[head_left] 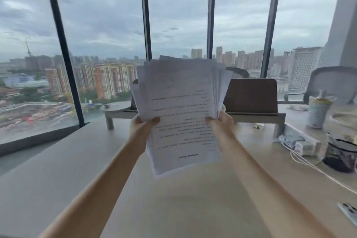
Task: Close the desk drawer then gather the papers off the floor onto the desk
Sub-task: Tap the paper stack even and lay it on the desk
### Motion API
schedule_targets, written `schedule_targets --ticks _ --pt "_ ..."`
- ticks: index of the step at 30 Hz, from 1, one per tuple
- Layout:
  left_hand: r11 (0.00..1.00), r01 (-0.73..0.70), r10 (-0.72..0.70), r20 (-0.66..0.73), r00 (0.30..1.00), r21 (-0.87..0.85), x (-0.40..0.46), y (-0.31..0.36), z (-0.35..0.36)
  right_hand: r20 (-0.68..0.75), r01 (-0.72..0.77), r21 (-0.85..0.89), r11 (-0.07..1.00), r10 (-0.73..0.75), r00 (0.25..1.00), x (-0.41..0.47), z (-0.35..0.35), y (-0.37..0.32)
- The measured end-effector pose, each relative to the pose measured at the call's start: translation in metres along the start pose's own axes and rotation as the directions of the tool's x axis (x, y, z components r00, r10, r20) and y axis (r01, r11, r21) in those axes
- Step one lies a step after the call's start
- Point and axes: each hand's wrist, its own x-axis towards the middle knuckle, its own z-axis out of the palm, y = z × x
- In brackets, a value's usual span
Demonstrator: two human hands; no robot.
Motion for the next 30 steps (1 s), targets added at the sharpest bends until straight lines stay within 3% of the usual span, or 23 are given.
schedule_targets --ticks 4,14,25,30 --pt "0.999 0.031 -0.032 0.048 0.998 0.032 0.024 -0.040 0.017 -0.014 -0.098 0.026 0.995 0.099 0.995 0.024 -0.006 0.043" --pt "0.999 0.006 -0.013 0.144 0.989 0.051 0.074 -0.109 0.037 0.037 -0.138 0.146 0.980 0.134 0.990 0.069 -0.016 0.113" --pt "0.997 -0.035 0.021 0.192 0.981 0.070 0.057 -0.095 0.027 0.067 -0.092 0.085 0.992 0.087 0.994 0.052 -0.009 0.105" --pt "0.994 -0.099 0.086 0.194 0.977 0.056 0.037 -0.076 0.027 0.105 -0.093 0.156 0.983 0.077 0.992 0.043 -0.013 0.093"
